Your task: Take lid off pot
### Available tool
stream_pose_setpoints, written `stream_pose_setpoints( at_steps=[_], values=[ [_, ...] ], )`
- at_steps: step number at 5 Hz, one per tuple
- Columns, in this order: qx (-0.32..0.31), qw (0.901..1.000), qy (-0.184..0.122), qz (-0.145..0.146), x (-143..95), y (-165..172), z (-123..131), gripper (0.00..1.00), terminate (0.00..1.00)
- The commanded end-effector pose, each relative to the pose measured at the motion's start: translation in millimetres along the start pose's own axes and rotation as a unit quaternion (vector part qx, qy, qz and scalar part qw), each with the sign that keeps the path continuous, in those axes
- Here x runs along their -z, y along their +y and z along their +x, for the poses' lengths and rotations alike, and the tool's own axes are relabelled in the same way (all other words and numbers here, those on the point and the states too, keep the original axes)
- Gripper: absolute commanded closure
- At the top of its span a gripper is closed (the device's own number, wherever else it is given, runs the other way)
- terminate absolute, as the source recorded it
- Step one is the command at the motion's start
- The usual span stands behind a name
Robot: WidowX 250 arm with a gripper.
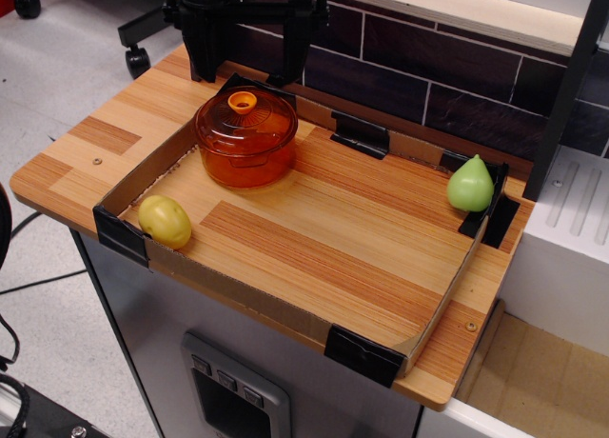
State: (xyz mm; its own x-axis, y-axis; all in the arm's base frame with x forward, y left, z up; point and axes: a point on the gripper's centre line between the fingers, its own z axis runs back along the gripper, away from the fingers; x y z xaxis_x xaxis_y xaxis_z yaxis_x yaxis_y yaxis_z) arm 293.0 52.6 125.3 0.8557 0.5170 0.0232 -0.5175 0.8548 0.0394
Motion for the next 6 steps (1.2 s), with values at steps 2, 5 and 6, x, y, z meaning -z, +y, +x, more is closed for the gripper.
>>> stream_pose_setpoints(
  at_steps=[2, 5, 6],
  values=[
    [-0.033, 0.9991, -0.025, -0.011, 13.8, 1.1, 21.2, 0.0, 0.0],
    [-0.088, 0.9955, -0.034, 0.007, 51.4, 2.7, 62.6, 0.0, 0.0],
    [-0.083, 0.9957, -0.039, 0.009, 54.2, 3.6, 62.3, 0.0, 0.0]
  ],
)
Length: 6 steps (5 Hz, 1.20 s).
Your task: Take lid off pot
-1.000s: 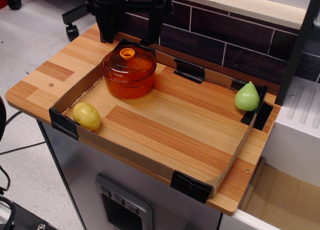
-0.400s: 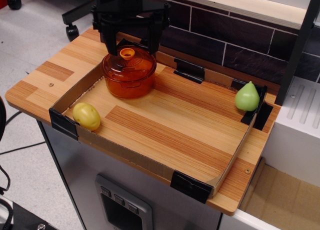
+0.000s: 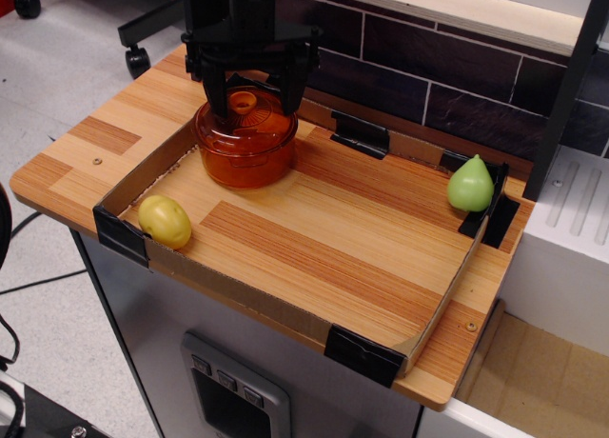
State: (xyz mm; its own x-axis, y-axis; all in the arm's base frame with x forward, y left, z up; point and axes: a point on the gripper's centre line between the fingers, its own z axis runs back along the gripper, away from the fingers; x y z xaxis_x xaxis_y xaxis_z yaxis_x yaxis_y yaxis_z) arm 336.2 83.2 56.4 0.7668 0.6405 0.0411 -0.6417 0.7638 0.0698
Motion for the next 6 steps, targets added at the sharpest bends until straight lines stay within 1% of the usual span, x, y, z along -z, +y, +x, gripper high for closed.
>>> stream_pose_setpoints(
  at_steps=[1, 2, 3, 4, 5, 6],
  values=[
    [0.002, 0.9994, -0.033, -0.007, -11.2, 3.6, 11.3, 0.0, 0.0],
    [-0.001, 0.9992, -0.038, -0.009, -12.7, 5.7, 14.6, 1.0, 0.0],
    [-0.004, 0.9989, -0.046, -0.007, -18.2, 8.3, 17.2, 1.0, 0.0],
    [-0.02, 0.9976, -0.064, -0.015, -39.5, 11.8, 21.9, 1.0, 0.0],
    [-0.043, 0.9964, -0.065, -0.034, -60.8, 12.3, 21.5, 1.0, 0.0],
    [-0.041, 0.9951, -0.077, -0.046, -73.4, 5.0, 6.4, 1.0, 0.0]
  ],
)
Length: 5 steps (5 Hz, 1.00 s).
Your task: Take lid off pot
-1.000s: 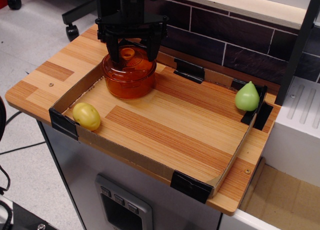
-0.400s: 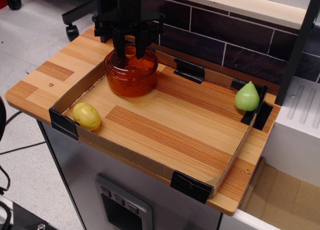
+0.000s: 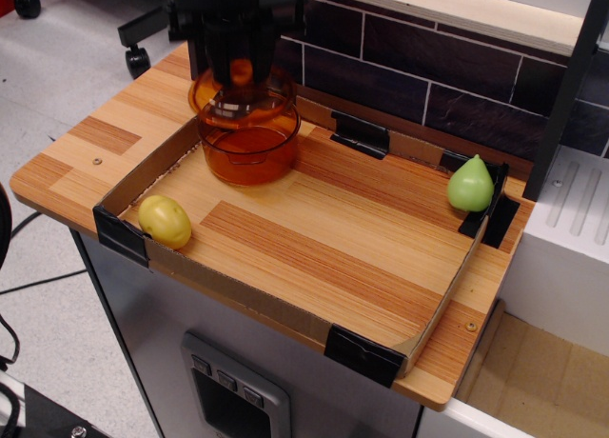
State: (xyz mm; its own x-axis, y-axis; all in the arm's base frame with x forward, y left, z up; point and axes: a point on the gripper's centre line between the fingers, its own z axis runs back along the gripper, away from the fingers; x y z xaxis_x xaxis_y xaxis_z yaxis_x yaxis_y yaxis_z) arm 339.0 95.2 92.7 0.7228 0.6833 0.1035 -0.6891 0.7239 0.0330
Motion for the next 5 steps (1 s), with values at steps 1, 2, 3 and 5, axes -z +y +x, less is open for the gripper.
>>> stream_pose_setpoints(
  at_steps=[1, 2, 3, 5],
  values=[
    [0.011, 0.9993, -0.032, -0.019, -34.0, -13.0, -26.8, 1.0, 0.0],
    [0.037, 0.999, -0.022, -0.009, -22.8, -18.3, -52.8, 1.0, 0.0],
    [0.06, 0.9982, -0.007, 0.0, -12.9, -30.7, -79.1, 1.0, 0.0],
    [0.056, 0.9984, -0.005, 0.006, 12.4, -54.9, -95.8, 1.0, 0.0]
  ],
)
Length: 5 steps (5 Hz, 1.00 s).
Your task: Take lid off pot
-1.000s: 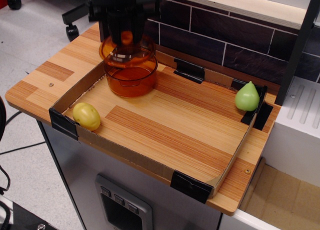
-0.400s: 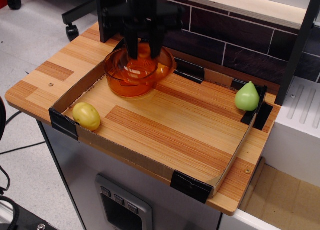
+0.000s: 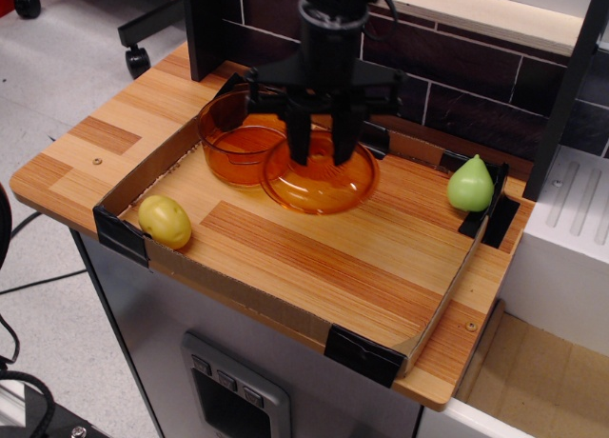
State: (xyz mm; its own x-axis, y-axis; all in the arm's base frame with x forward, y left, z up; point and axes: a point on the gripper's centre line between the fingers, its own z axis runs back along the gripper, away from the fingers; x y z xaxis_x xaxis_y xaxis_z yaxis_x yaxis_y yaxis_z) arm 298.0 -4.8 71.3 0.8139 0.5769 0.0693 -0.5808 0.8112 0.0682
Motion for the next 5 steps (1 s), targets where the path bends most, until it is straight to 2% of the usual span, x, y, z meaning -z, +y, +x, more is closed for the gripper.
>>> stream_pose_setpoints(
  at_steps=[1, 2, 3, 4, 5],
  values=[
    [-0.021, 0.9994, -0.028, 0.004, 17.3, -15.9, 12.6, 1.0, 0.0],
    [-0.033, 0.999, -0.031, 0.006, 29.3, -19.8, 17.9, 1.0, 0.0],
    [-0.037, 0.9992, -0.018, -0.004, 26.3, -20.4, 20.9, 0.0, 0.0],
    [-0.022, 0.9995, -0.008, -0.023, 6.8, -15.8, 22.7, 0.0, 0.0],
    [-0.029, 0.999, -0.012, -0.033, -19.6, -9.0, 31.0, 0.0, 0.0]
  ],
)
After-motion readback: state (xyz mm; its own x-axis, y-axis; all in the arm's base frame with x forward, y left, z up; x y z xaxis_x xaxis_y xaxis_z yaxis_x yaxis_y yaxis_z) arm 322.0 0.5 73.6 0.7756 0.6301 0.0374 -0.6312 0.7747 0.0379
